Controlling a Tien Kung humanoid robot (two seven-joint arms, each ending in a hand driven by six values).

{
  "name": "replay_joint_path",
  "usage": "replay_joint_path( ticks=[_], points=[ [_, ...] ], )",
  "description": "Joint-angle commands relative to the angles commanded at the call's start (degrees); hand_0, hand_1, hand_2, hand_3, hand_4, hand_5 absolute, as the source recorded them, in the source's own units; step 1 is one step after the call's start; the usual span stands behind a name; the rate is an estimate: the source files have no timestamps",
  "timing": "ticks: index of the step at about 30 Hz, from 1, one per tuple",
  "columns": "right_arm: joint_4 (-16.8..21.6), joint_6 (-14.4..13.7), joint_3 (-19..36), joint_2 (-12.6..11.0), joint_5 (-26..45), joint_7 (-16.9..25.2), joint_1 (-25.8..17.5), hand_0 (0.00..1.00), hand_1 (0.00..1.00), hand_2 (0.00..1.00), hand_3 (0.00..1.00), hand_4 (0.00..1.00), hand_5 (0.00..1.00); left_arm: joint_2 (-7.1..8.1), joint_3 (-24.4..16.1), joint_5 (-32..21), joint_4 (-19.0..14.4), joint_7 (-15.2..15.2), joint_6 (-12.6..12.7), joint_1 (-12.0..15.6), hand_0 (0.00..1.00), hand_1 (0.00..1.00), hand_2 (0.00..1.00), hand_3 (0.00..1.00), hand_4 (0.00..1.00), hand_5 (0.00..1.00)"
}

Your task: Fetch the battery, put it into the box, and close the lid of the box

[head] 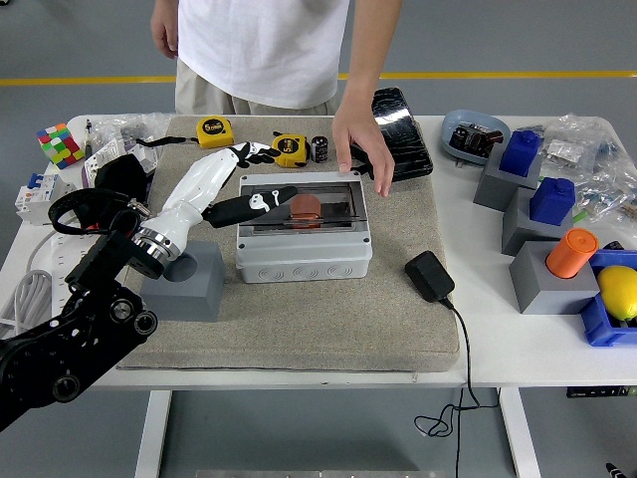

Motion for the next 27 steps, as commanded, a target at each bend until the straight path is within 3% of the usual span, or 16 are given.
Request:
replay_joint_path(
  ticks=[19,27],
  points=[
    [-0.4,-0.3,0.7,-0.4,0.0,-0.2,0.9,0.626,0.647,0.644,0.555,0.956,0.500,-1.09,-19.6,1.8,0.2,0.8,-1.8,6.3,0.672,0.737,0.725,0.745,0.998,0.875],
    [-0.7,-0.4,0.1,-0.3,0.4,-0.2,1.1,0.626,0.647,0.644,0.555,0.956,0.500,-1.14,-24.4,2.0,-0.6,0.7,-2.1,8.7,0.673,0.737,0.723,0.745,0.998,0.871]
  ],
)
